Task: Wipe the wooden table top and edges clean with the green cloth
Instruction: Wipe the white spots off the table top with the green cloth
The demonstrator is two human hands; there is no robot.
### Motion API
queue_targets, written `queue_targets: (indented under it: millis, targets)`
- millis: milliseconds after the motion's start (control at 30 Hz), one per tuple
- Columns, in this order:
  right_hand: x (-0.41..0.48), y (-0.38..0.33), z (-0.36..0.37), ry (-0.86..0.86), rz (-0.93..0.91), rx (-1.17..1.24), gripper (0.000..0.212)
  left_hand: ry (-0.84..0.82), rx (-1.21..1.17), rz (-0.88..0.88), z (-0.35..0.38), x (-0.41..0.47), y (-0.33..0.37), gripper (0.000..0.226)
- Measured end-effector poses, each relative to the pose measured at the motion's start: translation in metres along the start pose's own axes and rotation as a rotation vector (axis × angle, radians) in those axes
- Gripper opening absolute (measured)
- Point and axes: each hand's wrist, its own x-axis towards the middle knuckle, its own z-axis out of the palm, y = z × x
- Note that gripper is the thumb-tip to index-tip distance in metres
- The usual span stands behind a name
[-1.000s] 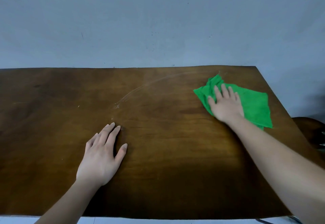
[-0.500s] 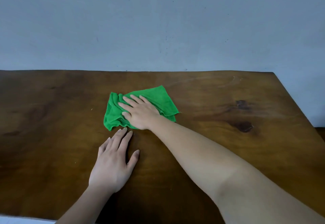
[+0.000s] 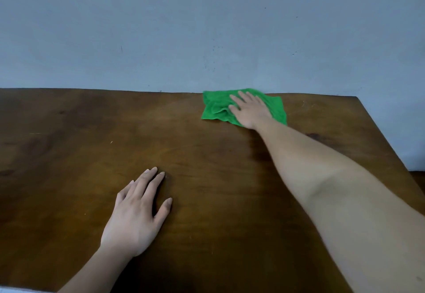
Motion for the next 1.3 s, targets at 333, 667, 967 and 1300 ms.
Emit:
queue_targets:
  millis: [333, 667, 967, 1300]
  targets:
    - [-0.076, 0.162, -0.016, 0.06, 0.372, 0.03, 0.07, 0.003, 0.007, 0.013, -0.002, -0.001, 0.004, 0.09]
    - [-0.124, 0.163, 0.005, 0.073, 0.517, 0.01, 0.074, -0.008, 0.024, 0.016, -0.001, 0.0, 0.0, 0.086]
    - [-0.089, 0.001, 0.035, 0.05, 0.12, -0.07, 0.077, -0.012, 0.02, 0.015, -0.004, -0.001, 0.005, 0.086]
    - [-0.026, -0.214, 0.067, -0.004, -0.253, -0.046, 0.073, 0.032, 0.006, 0.045, 0.004, -0.001, -0.002, 0.08]
